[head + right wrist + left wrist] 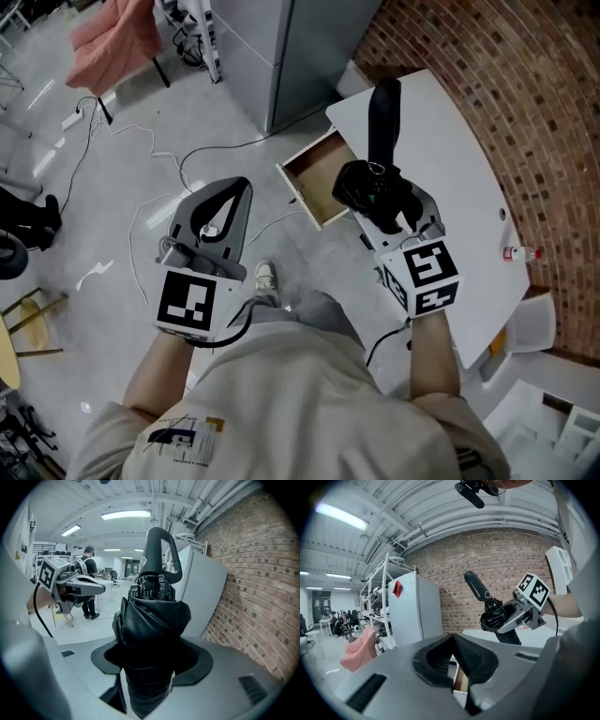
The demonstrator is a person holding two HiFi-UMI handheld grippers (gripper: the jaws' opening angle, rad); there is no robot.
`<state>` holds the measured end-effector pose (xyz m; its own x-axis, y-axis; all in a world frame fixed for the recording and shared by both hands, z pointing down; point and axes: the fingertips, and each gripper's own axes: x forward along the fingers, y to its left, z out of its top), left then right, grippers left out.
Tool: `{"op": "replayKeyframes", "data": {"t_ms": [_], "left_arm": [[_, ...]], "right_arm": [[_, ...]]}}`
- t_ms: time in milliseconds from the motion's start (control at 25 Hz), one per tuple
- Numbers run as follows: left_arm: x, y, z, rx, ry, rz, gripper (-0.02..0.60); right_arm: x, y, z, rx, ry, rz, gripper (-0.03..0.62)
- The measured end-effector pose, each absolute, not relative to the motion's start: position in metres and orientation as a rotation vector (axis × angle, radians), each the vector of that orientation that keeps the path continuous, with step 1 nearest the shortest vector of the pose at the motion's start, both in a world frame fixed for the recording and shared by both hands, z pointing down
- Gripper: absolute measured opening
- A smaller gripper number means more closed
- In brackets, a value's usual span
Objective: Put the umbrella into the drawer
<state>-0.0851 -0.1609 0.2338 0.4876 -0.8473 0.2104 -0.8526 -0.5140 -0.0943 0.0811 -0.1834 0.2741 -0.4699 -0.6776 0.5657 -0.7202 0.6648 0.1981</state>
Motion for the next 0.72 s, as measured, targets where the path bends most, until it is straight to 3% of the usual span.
{"op": "replayKeyframes", "data": {"t_ms": [720], "left_arm": [[-0.049, -0.243, 0.315, 2.375, -1.791, 0.456, 0.008]], "right_arm": [[0.098, -0.295, 0.440, 0.569, -2.132, 0.159, 0.264]]}}
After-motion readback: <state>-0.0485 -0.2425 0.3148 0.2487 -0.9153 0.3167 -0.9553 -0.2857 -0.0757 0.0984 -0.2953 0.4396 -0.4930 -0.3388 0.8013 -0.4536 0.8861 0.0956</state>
